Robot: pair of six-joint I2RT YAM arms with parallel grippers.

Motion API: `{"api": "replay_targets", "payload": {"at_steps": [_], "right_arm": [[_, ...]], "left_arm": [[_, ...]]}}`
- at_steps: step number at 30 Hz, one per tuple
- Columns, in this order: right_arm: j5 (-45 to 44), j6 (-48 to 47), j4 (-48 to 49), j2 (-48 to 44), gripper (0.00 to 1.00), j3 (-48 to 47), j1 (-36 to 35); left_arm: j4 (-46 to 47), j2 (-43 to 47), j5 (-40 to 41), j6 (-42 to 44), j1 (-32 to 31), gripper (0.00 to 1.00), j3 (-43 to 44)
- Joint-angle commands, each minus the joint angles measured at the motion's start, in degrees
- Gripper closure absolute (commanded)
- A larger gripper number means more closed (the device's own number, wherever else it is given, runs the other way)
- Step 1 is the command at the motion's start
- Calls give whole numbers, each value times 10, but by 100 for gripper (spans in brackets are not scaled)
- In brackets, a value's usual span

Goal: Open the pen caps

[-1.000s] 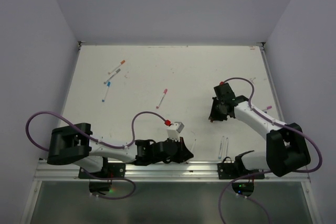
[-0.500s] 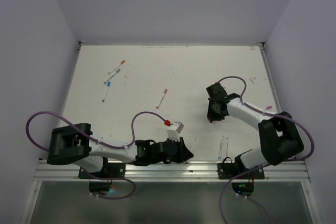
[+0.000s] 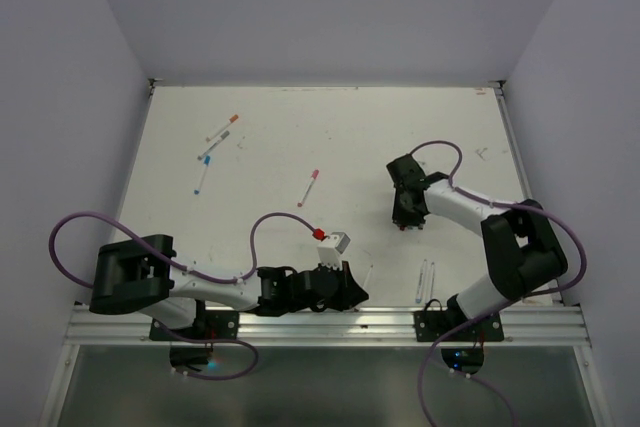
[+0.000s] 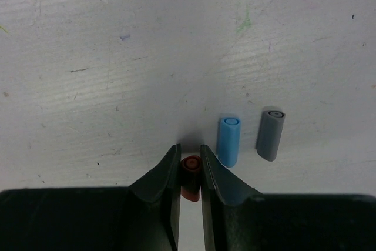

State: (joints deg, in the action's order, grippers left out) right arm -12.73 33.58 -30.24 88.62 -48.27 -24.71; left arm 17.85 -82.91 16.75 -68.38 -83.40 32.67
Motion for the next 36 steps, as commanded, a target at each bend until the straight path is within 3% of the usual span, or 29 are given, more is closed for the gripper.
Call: {"api": "replay_targets", "payload": {"at_steps": [1, 6, 15, 20, 24, 30, 36], "right_arm": [[-26, -4, 2, 6, 81, -24, -3], [-25, -7, 1, 13, 72, -28, -3], [-22, -9, -3, 8, 70, -37, -4], [-34, -6, -24, -49, 70, -46, -9], [-64, -6, -103, -128, 69, -78, -10], [-96, -1, -210, -247, 68, -121, -9], [-49, 10, -243, -305, 66, -112, -3]], "left_arm": [[8, 8, 21, -5, -4, 100, -1], [7, 9, 21, -4, -4, 100, -2], [8, 11, 21, -4, -5, 100, -7], [8, -4, 17, 4, -5, 100, 6], [11, -48, 9, 15, -5, 100, 38], [-29, -162, 3, 29, -8, 100, 157], [-47, -246, 16, 31, -9, 100, 247]]}}
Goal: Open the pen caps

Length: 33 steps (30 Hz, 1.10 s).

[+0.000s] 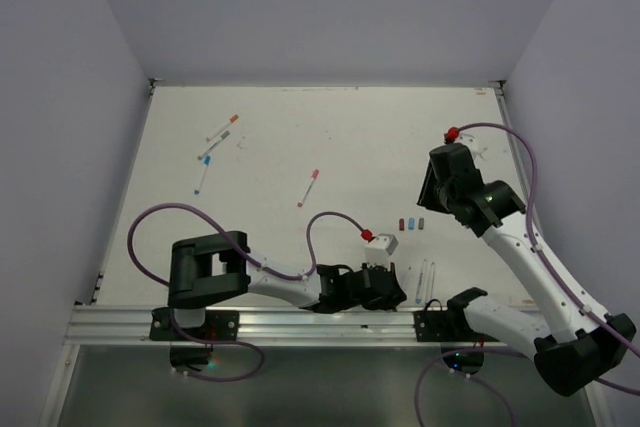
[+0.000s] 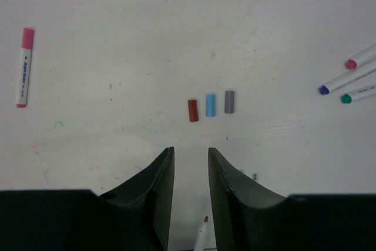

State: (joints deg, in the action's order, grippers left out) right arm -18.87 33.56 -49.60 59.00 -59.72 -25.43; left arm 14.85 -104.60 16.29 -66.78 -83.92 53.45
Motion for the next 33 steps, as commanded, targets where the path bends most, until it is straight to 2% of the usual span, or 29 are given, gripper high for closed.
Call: {"api": "replay_targets", "payload": {"at_steps": [1, 9, 15, 21, 26, 30, 33], "right_arm": [[27, 12, -48, -21, 66, 6, 6], [66, 29, -44, -65, 66, 27, 9], [69, 28, -48, -77, 66, 36, 10], [67, 26, -48, -79, 66, 41, 10], [67, 26, -45, -77, 66, 46, 11], [67, 24, -45, -76, 66, 46, 11], [67, 23, -44, -76, 66, 46, 11]], "left_arm": [[-23, -39, 22, 17, -4, 100, 48], [-35, -90, 23, 39, 0, 97, 109], [-33, -103, 16, 40, 15, 92, 110], [-26, -105, 3, 40, 33, 80, 103], [-18, -111, -11, 40, 41, 75, 98], [-7, -111, -19, 39, 46, 65, 91], [-4, -103, -14, 39, 47, 63, 82]]}}
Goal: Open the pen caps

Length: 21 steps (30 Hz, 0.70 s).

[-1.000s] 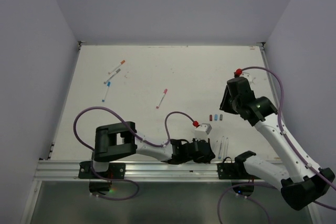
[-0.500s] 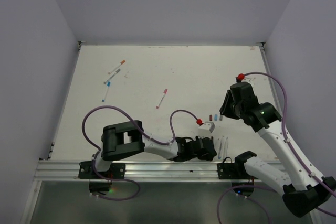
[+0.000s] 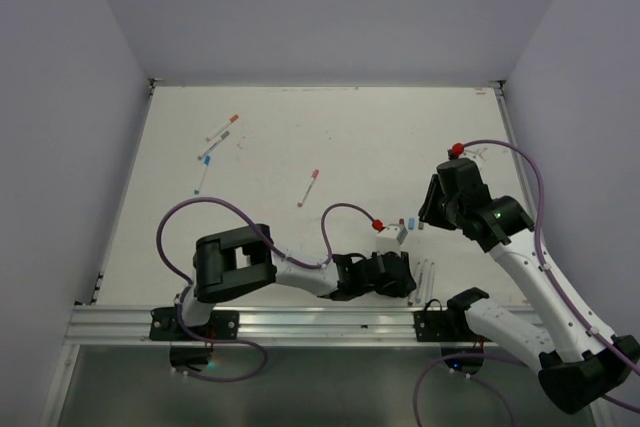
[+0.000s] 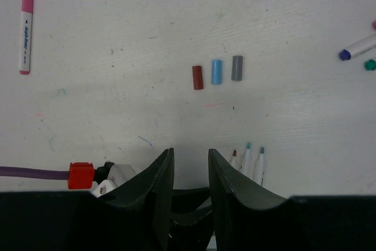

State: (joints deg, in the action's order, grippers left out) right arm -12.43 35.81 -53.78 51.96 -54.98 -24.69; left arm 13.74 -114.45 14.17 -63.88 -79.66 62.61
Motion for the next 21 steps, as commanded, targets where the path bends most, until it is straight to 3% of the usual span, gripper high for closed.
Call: {"api": "replay_targets", "payload": {"at_steps": [1, 8, 11, 12, 17, 21], "right_arm": [[3, 0, -3, -6, 66, -1, 3], [16, 3, -1, -17, 66, -10, 4], [15, 1, -1, -20, 66, -12, 4], [16, 1, -1, -20, 66, -12, 4], [28, 0, 8, -17, 66, -4, 4], [34, 0, 16, -11, 66, 3, 4]], "left_arm": [[9, 7, 11, 9, 5, 62, -18], [-27, 126, 87, 31, 20, 54, -104], [-44, 214, 113, 60, 51, 46, -158], [-60, 235, 117, 72, 77, 36, -167], [-106, 320, 69, 232, 182, 25, -159], [-182, 328, 40, 362, 290, 25, -120]]}}
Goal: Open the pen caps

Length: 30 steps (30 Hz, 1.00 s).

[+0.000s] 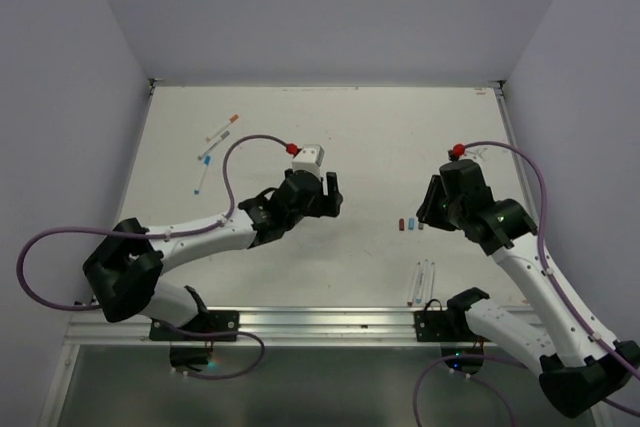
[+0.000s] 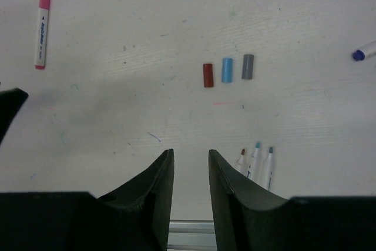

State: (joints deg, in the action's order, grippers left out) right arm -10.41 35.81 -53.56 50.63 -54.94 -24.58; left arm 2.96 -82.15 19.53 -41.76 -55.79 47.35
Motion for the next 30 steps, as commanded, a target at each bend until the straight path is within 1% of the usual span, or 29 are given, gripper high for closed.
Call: {"api": "replay_targets", "payload": {"at_steps": [1, 2, 3, 5, 6, 8, 11, 12, 15, 21, 28, 30], "right_arm": [[14, -2, 16, 4, 66, 5, 3], [20, -4, 19, 6, 66, 5, 4], [22, -7, 21, 7, 66, 5, 4], [27, -8, 23, 13, 66, 5, 4], [28, -10, 26, 14, 66, 4, 4], [29, -14, 32, 17, 66, 7, 3], [28, -21, 36, 27, 66, 10, 4], [29, -23, 38, 31, 66, 11, 4], [29, -29, 41, 41, 66, 11, 3], [41, -29, 56, 45, 66, 10, 3], [53, -30, 67, 50, 66, 13, 4], [55, -31, 68, 49, 66, 15, 4]], "left_arm": [[-81, -5, -18, 163, 66, 25, 41], [-85, -12, -26, 184, 98, 24, 47], [-98, -20, -54, 222, 115, 24, 64], [-102, -41, -84, 247, 147, 24, 72], [-100, -53, -113, 264, 175, 24, 78], [-93, -64, -120, 271, 204, 25, 83], [-89, -95, -118, 287, 214, 27, 96], [-84, -106, -121, 304, 215, 29, 100], [-82, -139, -145, 325, 215, 33, 114], [-57, -144, -147, 324, 216, 33, 91], [-72, -177, -120, 309, 215, 34, 90], [-71, -186, -114, 305, 215, 36, 85]]}}
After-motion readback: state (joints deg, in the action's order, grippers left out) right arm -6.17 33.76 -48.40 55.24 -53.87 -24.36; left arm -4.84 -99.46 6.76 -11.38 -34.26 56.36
